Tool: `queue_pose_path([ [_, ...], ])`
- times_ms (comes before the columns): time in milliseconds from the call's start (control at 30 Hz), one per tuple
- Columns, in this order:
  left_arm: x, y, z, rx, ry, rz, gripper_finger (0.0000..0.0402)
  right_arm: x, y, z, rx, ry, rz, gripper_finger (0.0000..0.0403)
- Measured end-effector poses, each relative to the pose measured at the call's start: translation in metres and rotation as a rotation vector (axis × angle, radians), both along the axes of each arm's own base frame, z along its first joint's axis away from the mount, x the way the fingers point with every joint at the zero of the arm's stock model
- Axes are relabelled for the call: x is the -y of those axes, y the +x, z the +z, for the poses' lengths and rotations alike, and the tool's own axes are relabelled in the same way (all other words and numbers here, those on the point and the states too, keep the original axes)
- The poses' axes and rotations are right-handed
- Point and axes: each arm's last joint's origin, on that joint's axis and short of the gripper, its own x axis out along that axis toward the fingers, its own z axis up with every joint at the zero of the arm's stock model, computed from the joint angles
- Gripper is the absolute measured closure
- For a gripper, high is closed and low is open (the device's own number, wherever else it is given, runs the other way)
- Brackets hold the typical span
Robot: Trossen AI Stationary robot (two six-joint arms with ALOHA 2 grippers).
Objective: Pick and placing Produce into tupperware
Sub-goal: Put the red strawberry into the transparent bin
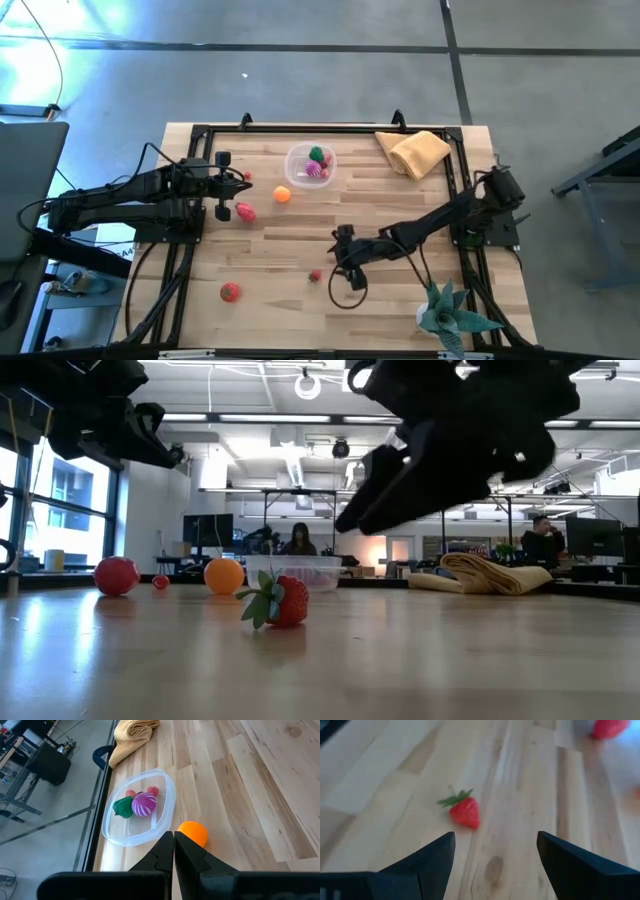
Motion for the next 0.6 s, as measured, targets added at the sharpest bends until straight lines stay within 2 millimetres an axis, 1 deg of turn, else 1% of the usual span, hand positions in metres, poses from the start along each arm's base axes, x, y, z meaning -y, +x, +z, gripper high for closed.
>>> queue_pose_path([
  [100,0.0,0.0,0.0,0.0,0.0,0.0,0.0396,-0.001,0.006,-0.012,-0.022,-0.016,0.008,0.013],
  [233,0.0,0.0,0.0,0.0,0.0,0.0,0.0396,-0.007,0.02,-0.017,0.002,-0.03,0.069,0.013],
  [400,0.0,0.0,0.0,0.0,0.0,0.0,0.0396,-0.012,0.03,-0.028,-0.041,-0.014,0.126,0.013],
  [500,0.0,0.0,0.0,0.0,0.0,0.0,0.0396,-0.014,0.035,-0.029,-0.036,-0.014,0.136,0.013],
  [600,0.0,0.0,0.0,0.0,0.0,0.0,0.0396,-0.015,0.036,-0.029,-0.042,-0.041,0.139,0.0129],
])
